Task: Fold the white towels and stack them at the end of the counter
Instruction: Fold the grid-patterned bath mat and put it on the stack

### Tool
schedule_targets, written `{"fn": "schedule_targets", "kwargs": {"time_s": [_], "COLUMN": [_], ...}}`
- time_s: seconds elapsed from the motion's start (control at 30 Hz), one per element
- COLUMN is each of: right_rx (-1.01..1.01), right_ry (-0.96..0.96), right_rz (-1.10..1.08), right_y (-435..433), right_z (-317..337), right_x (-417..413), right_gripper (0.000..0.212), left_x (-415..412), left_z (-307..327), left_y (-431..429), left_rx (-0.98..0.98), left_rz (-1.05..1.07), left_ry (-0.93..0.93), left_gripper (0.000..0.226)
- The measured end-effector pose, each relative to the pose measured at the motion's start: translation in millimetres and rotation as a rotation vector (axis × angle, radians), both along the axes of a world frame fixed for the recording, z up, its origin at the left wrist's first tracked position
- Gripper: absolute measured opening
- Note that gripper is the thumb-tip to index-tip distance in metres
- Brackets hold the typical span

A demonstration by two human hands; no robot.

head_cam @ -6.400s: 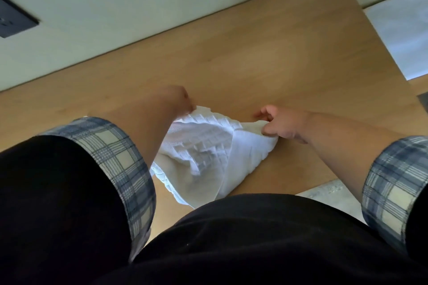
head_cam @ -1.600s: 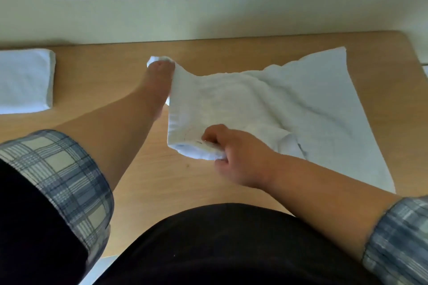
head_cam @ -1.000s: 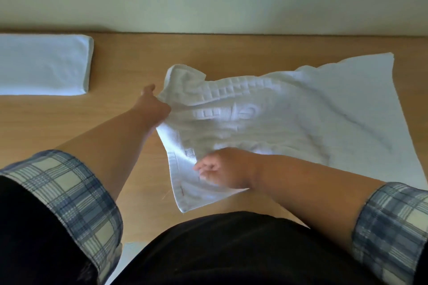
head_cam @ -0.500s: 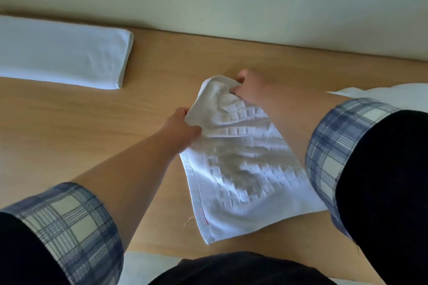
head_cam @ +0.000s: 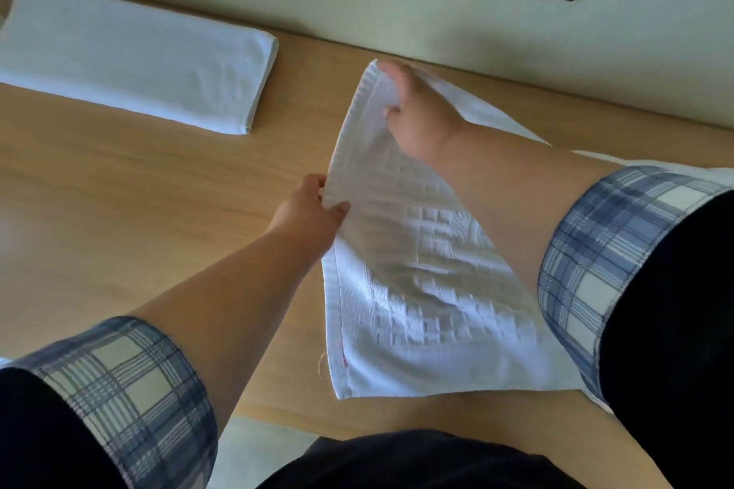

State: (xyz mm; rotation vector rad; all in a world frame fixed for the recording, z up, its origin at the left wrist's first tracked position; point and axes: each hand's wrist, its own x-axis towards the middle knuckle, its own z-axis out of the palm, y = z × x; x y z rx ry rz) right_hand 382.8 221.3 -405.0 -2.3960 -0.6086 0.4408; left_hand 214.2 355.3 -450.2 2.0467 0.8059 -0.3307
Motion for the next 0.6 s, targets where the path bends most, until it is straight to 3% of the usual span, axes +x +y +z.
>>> {"fn": "schedule_targets", "kwargs": {"time_s": [0.07, 0.23, 0.43, 0.53, 0.6], "right_rx": [-0.083, -0.085, -0.427, -0.477, -0.445], "right_ry": [0.067, -0.079, -0.046, -0.072, -0.125], "right_rz": [0.107, -0.060, 0.026, 0.091, 0.113], "right_y": [-1.1, -24.6, -59.2, -71.5, -77.9], "right_z": [-5.6, -20.5, -32.1, -34.9, -39.5], "right_x": [-7.9, -48.4, -71.7, -88.3, -103.0], "right_gripper": [0.061, 0.051, 0.052, 0.058, 0.060], "left_x": [-4.3, -30.6, -30.0, -22.4, -28.3], "left_z": [-0.1, -6.8, -1.1, 9.4, 12.9], "left_y": [4.6, -4.6, 5.4, 12.4, 2.6], "left_rx": [-0.061, -0.181, 0.084, 0.166, 0.416], "left_rz": [0.083, 0.137, -0.030, 0.016, -0.088], "left_ry": [0.020, 0.094, 0.081, 0.081, 0.033], "left_gripper": [0.042, 0.060, 0.047, 0.061, 0.068]}}
